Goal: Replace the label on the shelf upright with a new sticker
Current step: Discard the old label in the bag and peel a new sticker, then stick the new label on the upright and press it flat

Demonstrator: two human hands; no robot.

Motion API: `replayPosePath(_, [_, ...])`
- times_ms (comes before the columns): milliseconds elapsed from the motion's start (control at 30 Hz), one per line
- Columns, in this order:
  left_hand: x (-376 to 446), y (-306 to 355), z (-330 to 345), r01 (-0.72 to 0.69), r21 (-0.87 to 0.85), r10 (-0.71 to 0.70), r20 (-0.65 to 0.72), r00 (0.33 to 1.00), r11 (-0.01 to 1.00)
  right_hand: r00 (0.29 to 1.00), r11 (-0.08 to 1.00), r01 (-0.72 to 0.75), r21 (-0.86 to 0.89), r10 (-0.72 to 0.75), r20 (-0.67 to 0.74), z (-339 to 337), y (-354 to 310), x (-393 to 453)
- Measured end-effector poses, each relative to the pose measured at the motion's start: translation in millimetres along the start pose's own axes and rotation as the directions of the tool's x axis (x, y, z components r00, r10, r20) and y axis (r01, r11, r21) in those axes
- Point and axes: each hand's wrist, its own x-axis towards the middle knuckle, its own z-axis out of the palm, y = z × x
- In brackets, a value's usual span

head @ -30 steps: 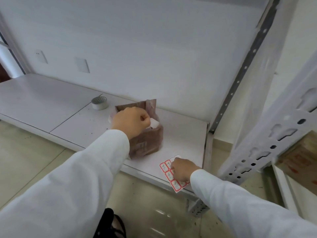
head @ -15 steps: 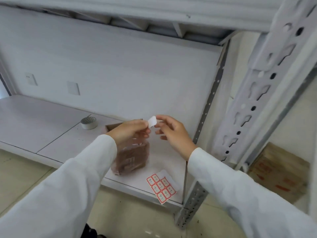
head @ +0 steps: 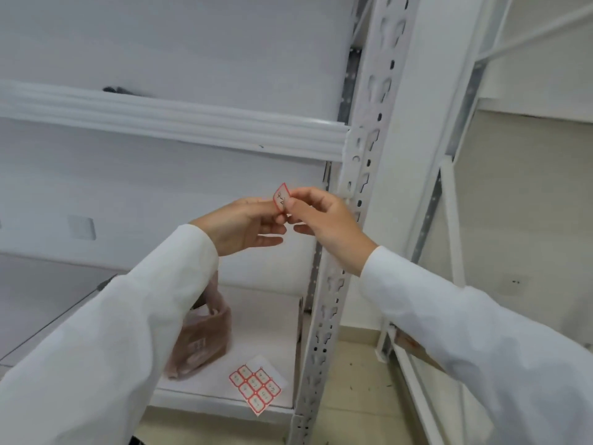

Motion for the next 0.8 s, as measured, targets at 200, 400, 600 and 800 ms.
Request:
replayPosePath(200, [1,41,25,-0.038,0.045,0.039,-0.03,0.999,0.998,0.99,0.996,0.079,-0.039,-0.083,-0.114,-47,-51,0])
replayPosePath(400, [15,93,42,-0.386,0.288,0.475,-0.385,0.791,0.876,0.941,0.92,0.029,-0.39,-0.157,-0.3,-117,-86,10])
replayPosePath(600, [52,126,61,-0.344,0.61,0.57,-0.22,0.792,0.714,0.928,0.735,-0.032,-0.677,-0.23,-0.294,-135,-111,24])
replayPosePath(800, [74,122,63,-0.289,0.596,0.433,-0.111,0.894,0.749,0.935,0.733,0.042,-0.679,-0.269,-0.233,-122,-124,46])
